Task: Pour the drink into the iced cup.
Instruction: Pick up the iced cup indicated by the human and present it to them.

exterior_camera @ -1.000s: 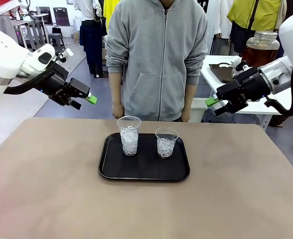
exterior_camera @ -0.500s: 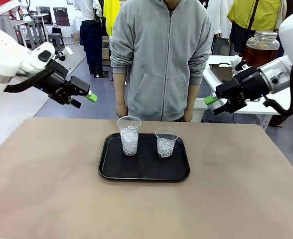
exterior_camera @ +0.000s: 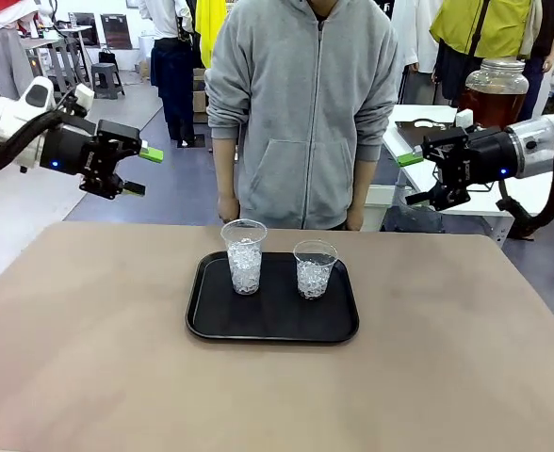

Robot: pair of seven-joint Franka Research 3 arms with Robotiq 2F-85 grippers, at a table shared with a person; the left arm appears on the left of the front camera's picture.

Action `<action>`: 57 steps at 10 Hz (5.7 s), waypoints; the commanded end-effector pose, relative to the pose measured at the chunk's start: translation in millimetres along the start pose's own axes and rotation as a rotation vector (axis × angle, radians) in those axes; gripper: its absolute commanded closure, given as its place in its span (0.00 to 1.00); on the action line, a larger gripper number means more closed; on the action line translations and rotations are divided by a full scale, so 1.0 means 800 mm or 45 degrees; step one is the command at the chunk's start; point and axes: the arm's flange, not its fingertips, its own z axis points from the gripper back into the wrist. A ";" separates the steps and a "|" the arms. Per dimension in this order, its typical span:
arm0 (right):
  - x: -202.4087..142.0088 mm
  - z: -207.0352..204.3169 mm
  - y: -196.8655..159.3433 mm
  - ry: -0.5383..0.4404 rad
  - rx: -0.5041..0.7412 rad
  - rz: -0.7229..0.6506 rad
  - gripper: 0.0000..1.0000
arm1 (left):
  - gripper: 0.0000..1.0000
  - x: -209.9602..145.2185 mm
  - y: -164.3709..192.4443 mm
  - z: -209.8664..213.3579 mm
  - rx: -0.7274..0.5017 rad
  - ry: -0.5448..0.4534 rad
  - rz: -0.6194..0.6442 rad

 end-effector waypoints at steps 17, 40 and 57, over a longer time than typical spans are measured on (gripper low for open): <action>0.056 -0.002 -0.086 0.060 0.272 -0.226 0.00 | 0.00 0.046 0.095 -0.061 -0.394 0.271 0.281; 0.056 -0.002 -0.086 0.060 0.272 -0.226 0.00 | 0.00 0.050 0.093 -0.060 -0.464 0.290 0.029; 0.056 -0.002 -0.086 0.060 0.272 -0.226 0.00 | 0.00 0.019 0.160 -0.097 -0.470 0.157 -1.479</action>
